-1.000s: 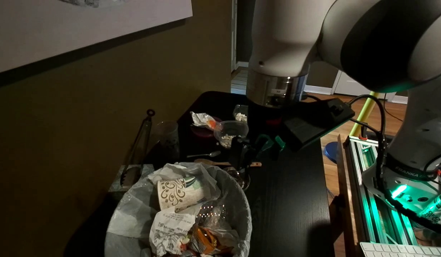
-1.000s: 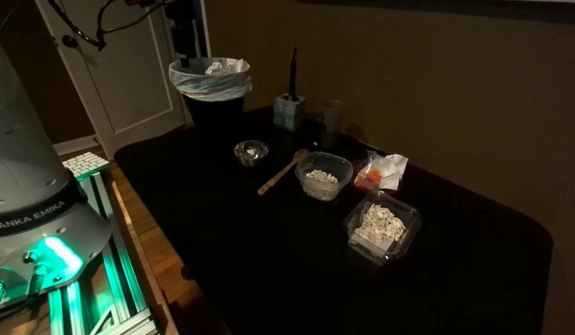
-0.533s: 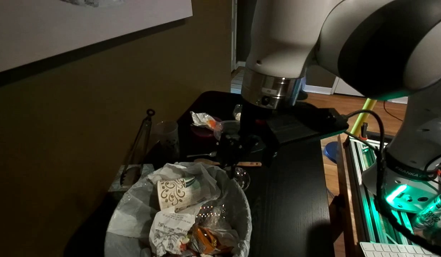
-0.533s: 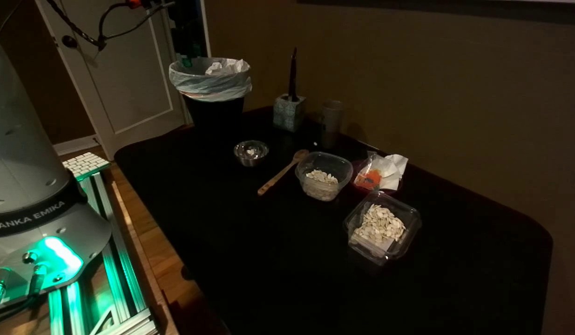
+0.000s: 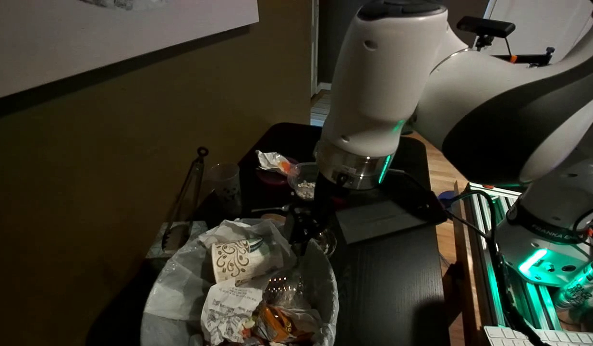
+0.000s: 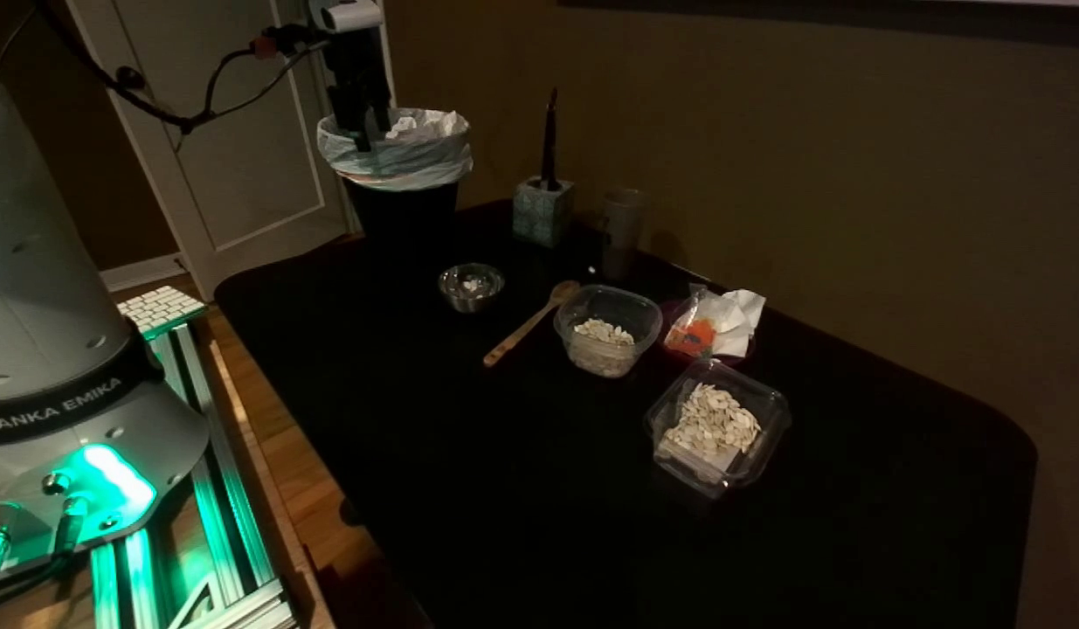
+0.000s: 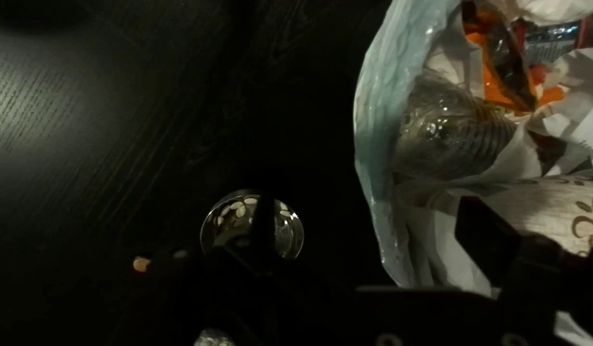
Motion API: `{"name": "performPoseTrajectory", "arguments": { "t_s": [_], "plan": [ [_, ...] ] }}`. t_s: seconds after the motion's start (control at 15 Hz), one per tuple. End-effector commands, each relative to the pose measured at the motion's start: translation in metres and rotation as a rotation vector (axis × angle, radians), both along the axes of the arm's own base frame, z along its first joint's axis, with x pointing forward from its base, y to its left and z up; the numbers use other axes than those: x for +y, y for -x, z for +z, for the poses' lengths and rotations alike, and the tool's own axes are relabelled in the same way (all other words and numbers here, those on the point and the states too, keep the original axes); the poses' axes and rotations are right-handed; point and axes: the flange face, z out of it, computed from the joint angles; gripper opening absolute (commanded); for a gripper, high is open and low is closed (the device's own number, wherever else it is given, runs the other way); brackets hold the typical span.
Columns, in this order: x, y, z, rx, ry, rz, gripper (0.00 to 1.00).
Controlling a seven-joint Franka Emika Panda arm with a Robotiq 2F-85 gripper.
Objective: Pick up the black bin and put it on the top right side of the table
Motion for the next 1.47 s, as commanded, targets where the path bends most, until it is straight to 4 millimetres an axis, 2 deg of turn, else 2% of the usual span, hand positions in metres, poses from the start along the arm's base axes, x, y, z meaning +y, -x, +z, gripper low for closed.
{"name": "performPoseTrajectory", "arguments": {
  "t_s": [0.0,0.07,0.2,0.4,0.6,0.8,0.93,1.4],
  "plan": [
    [0.009,0.0,-0.021,0.026,0.037,-0.018,0.79],
    [0.011,0.001,-0.027,0.035,0.04,-0.017,0.63],
    [0.015,0.001,-0.037,0.054,0.045,-0.014,0.45],
    [0.019,0.0,-0.047,0.066,0.034,-0.012,0.23],
    [0.022,-0.004,-0.047,0.066,0.024,-0.012,0.02],
    [0.025,-0.007,-0.04,0.051,0.01,-0.014,0.0],
    [0.026,-0.009,-0.025,0.042,-0.019,-0.034,0.02],
    [0.014,-0.017,0.075,-0.102,-0.195,-0.25,0.01]
  ]
}}
